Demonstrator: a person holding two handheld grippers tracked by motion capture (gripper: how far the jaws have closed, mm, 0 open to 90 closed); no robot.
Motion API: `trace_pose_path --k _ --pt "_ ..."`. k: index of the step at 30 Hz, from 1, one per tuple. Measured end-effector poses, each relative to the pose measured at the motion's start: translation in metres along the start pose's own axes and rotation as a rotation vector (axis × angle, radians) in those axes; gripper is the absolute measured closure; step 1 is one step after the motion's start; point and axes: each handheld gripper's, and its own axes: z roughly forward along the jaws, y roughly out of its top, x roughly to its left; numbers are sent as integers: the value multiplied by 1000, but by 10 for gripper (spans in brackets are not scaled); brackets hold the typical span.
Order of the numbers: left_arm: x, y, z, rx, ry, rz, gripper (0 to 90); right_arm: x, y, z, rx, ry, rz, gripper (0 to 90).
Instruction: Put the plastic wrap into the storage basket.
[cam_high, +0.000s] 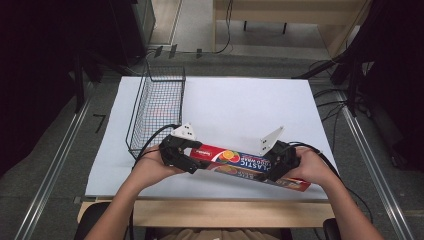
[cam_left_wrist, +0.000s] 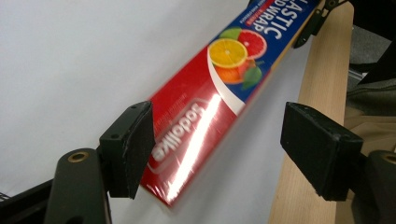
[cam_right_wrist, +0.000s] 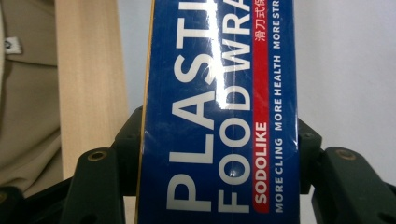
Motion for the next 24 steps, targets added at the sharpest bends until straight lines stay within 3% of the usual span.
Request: trace_pose_path --k 3,4,9,22,24 --pt "-2 1 0 6 1 6 270 5 4 3 6 -3 -33 409" --pt "-2 2 2 31 5 8 271 7 6 4 7 -4 -48 409" --pt "-6 4 5 47 0 40 268 14 14 9 9 30 -101 409" --pt "-29 14 21 96 -79 156 266 27 32 11 5 26 -184 408" --pt "-34 16 27 135 -82 177 253 29 38 11 1 19 -195 408"
